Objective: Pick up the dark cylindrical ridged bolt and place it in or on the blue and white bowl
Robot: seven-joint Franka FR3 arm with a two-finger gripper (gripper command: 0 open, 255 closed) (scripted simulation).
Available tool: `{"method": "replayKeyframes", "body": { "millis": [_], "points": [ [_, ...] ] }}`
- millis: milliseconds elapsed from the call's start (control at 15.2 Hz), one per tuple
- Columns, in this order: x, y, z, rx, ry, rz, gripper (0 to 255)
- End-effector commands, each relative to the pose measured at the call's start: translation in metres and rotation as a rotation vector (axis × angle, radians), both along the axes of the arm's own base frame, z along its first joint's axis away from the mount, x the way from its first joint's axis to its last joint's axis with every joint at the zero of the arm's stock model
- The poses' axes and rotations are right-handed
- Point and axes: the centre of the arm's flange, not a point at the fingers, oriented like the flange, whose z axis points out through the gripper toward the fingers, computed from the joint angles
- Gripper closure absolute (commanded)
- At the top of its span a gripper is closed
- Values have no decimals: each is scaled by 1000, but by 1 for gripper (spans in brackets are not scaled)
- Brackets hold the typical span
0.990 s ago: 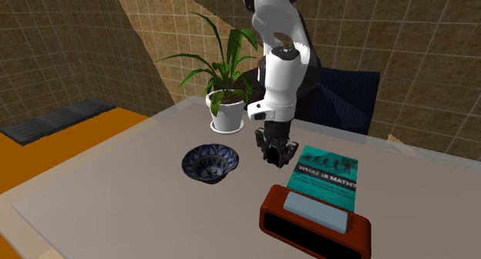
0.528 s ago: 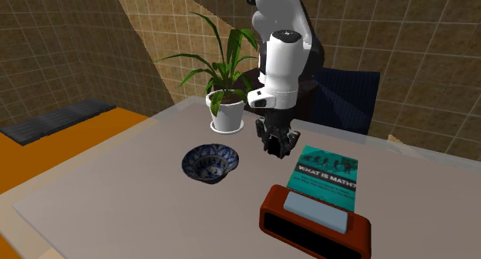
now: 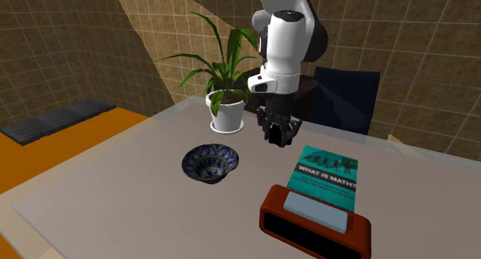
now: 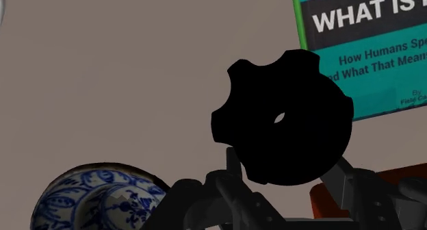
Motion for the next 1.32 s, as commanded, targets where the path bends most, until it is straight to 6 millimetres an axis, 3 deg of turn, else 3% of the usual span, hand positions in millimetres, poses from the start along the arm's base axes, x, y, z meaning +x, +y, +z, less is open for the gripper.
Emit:
{"method": "replayKeyframes", "body": {
  "millis": [0, 66, 1122, 1254],
  "points": [
    [0, 1, 11, 0, 0, 0, 255],
    [0, 1, 13, 0, 0, 0, 255],
    [144, -160, 12, 0, 0, 0, 255],
    [144, -160, 1, 0, 0, 0, 255]
  ]
}}
